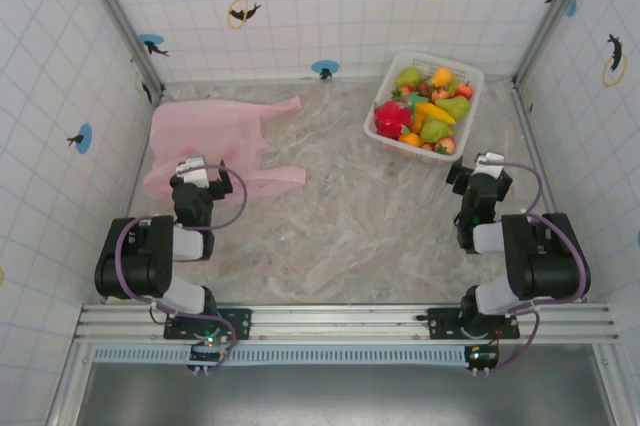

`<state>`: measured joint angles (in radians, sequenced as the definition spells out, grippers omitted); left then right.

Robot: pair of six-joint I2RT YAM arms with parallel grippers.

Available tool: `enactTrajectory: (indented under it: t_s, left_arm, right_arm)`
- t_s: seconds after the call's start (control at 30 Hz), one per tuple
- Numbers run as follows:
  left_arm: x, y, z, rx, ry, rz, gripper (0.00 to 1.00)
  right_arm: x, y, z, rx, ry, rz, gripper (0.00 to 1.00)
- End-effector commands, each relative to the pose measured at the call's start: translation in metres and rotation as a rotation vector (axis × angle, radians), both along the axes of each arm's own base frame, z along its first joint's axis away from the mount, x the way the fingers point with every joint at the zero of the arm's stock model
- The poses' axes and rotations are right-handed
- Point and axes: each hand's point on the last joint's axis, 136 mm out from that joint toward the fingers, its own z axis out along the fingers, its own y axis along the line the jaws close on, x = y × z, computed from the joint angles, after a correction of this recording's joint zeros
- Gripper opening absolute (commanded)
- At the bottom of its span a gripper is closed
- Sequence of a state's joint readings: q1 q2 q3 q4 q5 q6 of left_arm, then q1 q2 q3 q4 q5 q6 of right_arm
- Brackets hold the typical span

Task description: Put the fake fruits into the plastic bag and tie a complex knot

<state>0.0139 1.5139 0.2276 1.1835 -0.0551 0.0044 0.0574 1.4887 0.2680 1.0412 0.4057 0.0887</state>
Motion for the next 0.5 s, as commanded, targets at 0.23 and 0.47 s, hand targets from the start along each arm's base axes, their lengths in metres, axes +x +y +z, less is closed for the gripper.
enactTrajectory:
  t_s: [0.23, 0.47]
  left_arm:
    - [0.0049, -0.0046, 0.011, 0.017, -0.036, -0.022, 0.98]
    - [0.0049, -0.0044, 0.0111, 0.018, -0.036, -0.022, 0.98]
  right_arm:
    - [0.0096, 0.003, 0.0161, 0.006, -0.04, 0.014, 1.0]
    - [0.0098, 0.0019, 0.0153, 0.016, -0.039, 0.022, 1.0]
